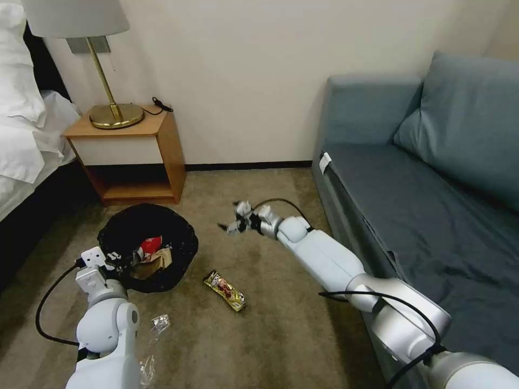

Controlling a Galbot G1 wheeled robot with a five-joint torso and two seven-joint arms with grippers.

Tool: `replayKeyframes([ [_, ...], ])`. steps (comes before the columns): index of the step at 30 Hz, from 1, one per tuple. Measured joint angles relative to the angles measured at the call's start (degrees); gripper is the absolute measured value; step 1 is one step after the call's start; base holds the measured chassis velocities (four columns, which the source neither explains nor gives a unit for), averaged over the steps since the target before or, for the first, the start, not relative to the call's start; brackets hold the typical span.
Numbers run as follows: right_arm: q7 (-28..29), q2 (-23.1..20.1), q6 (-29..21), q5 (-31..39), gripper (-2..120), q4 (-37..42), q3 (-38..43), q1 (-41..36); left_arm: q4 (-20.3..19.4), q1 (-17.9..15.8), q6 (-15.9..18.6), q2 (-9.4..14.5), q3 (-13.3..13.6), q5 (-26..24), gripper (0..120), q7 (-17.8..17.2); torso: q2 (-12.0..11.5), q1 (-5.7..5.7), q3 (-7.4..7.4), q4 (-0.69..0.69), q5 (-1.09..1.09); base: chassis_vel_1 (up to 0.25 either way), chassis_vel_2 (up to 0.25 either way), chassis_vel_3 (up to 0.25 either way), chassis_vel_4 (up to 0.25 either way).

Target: Pick up the trash bin, then pick up the garbage on the floor and place it into the trash bin.

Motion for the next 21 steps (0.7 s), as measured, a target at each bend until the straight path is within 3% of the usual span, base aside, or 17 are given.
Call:
replayKeyframes([
  [8, -4.19, 1.01, 0.94, -2.58, 100, -1.46, -1.2, -3.63, 0.3, -0.52, 0.08, -0.11, 0.36, 0.47, 2, -0.02, 0.0, 0.0, 0.0, 0.0, 0.0, 0.0, 0.0, 0.0, 0.0],
  [21, -5.56, 1.34, 1.33, -2.61, 100, -1.67, -0.79, -6.91, 0.44, -0.49, -0.12, -0.72, 0.78, 1.25, 2, 0.11, 0.0, 0.0, 0.0, 0.0, 0.0, 0.0, 0.0, 0.0, 0.0],
])
